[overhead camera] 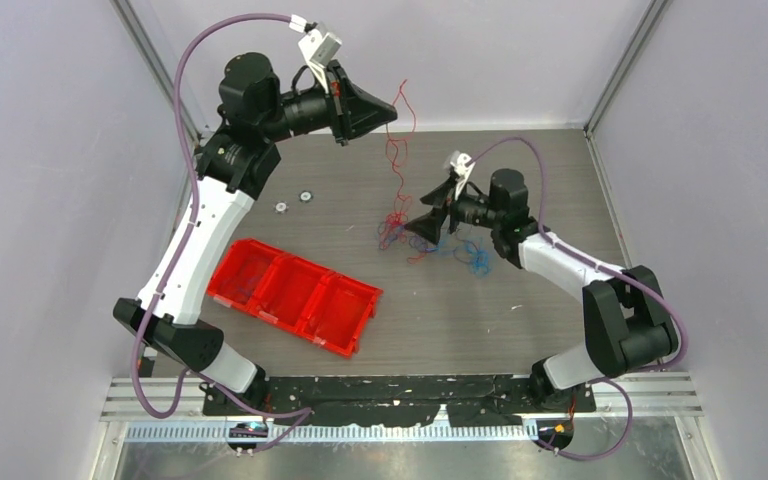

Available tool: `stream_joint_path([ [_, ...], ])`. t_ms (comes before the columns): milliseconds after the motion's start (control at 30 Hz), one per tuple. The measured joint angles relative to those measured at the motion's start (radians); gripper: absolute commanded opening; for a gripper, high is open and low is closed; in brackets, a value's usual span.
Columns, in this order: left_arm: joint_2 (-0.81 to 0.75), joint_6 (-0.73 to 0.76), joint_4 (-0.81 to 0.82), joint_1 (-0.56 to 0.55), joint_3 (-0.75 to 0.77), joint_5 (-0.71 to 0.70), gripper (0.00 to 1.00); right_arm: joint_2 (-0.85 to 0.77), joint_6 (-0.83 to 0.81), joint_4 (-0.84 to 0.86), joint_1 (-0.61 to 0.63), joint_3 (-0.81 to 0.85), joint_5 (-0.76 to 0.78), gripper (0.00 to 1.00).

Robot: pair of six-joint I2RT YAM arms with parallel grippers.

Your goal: Untangle the cables

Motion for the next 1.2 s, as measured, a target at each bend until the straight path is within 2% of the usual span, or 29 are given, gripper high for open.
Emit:
stream_joint_path([
  [233,0.000,-0.052,0.000,0.000,0.002,-0.043,0.00,0.018,0.037,0.172,0.109,-0.036,0.042,0.97],
  [267,0.000,-0.057,0.000,0.000,0.002,-0.045,0.00,0.028,0.042,0.190,0.124,-0.024,0.051,0.94],
  [300,0.000,-0.064,0.000,0.000,0.002,-0.047,0.00,0.044,0.047,0.209,0.138,-0.006,0.059,0.84],
  [333,0.000,-0.069,0.000,0.000,0.004,-0.047,0.00,0.063,0.049,0.224,0.149,0.012,0.066,0.79],
  [400,0.000,-0.073,0.000,0.001,0.012,-0.047,0.00,0.122,0.056,0.259,0.168,0.060,0.088,0.57],
  [433,0.001,-0.073,-0.001,0.003,0.024,-0.046,0.00,0.156,0.060,0.276,0.175,0.079,0.101,0.51],
  [467,0.002,-0.072,-0.003,0.007,0.041,-0.045,0.00,0.182,0.055,0.287,0.180,0.089,0.113,0.38],
  [500,0.005,-0.071,-0.003,0.011,0.064,-0.042,0.00,0.209,0.053,0.294,0.184,0.090,0.127,0.32],
  [533,0.008,-0.070,-0.005,0.016,0.094,-0.037,0.00,0.236,0.047,0.296,0.184,0.090,0.135,0.22],
  [667,0.017,-0.043,-0.008,0.052,0.228,-0.023,0.00,0.315,0.032,0.280,0.182,0.089,0.161,0.07],
  [900,0.015,0.018,-0.005,0.112,0.368,-0.063,0.00,0.328,0.010,0.231,0.159,0.084,0.153,0.06],
  [1100,0.038,0.049,-0.003,0.148,0.495,-0.128,0.00,0.328,-0.023,0.121,0.104,0.084,0.133,0.14],
  [1200,0.033,0.064,0.005,0.158,0.516,-0.145,0.00,0.328,-0.037,0.069,0.084,0.084,0.132,0.08],
])
